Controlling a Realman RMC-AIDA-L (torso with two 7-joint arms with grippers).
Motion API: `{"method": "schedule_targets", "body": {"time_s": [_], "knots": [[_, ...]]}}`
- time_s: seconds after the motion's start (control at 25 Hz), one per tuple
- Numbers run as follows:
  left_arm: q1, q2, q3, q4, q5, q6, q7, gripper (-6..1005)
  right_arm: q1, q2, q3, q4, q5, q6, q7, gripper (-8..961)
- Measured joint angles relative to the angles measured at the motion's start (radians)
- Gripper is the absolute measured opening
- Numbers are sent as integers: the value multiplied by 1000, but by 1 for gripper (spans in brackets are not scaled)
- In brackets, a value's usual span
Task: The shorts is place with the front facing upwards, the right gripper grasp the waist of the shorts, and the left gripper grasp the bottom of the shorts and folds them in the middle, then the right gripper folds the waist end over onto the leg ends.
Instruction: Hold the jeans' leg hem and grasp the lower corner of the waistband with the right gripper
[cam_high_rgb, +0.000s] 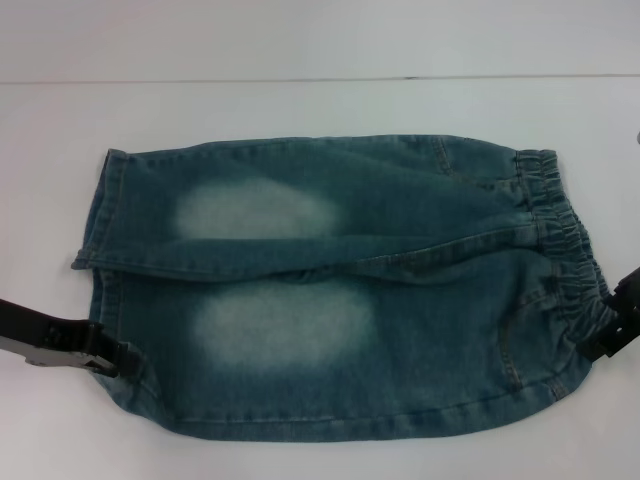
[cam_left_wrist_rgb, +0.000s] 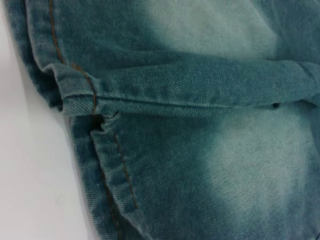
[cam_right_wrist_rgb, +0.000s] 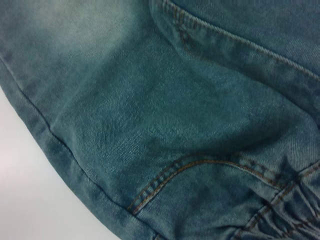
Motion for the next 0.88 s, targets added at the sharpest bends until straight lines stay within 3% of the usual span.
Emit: {"method": "schedule_targets", "body": {"time_s": [0.32, 0.76, 0.88], "knots": [[0, 1, 0, 0, -7, 1, 4, 42, 1, -2, 9, -1, -3, -7, -2, 758], [-6, 4, 0, 0, -8, 6, 5, 53, 0, -5, 6, -1, -6, -5, 5, 282], [-7, 5, 0, 0, -8, 6, 5, 56, 0, -5, 4, -1, -7, -5, 6, 66]]}}
